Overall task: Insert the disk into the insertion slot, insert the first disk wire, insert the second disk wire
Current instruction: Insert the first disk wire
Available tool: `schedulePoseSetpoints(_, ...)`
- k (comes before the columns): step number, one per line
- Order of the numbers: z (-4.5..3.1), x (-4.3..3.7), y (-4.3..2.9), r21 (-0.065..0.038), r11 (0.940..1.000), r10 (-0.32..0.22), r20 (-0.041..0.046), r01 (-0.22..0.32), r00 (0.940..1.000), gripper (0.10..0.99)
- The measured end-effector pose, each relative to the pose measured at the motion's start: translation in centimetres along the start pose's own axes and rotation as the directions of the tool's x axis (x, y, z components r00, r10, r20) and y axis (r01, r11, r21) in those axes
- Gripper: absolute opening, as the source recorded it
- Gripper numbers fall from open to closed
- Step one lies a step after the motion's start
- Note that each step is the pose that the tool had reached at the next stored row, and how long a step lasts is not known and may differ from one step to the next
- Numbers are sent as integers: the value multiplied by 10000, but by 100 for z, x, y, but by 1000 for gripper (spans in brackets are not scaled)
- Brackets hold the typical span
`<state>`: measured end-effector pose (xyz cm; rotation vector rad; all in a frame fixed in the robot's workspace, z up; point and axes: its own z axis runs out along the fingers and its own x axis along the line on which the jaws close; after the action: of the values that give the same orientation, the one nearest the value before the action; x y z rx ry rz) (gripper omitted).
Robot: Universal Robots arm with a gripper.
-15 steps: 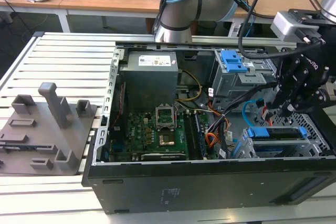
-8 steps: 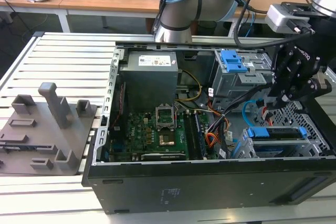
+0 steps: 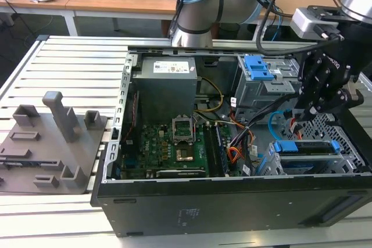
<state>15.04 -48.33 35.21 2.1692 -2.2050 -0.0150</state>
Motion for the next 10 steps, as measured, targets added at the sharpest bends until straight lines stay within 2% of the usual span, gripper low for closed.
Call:
schedulePoseSetpoints(4,21,1,3,1,10000,0,-2,0,10000,361)
schedulePoseSetpoints(6,21,2,3,1,10000,0,-1,0,10000,165)
schedulePoseSetpoints(10,22,3,3,1,10000,0,-1,0,10000,165)
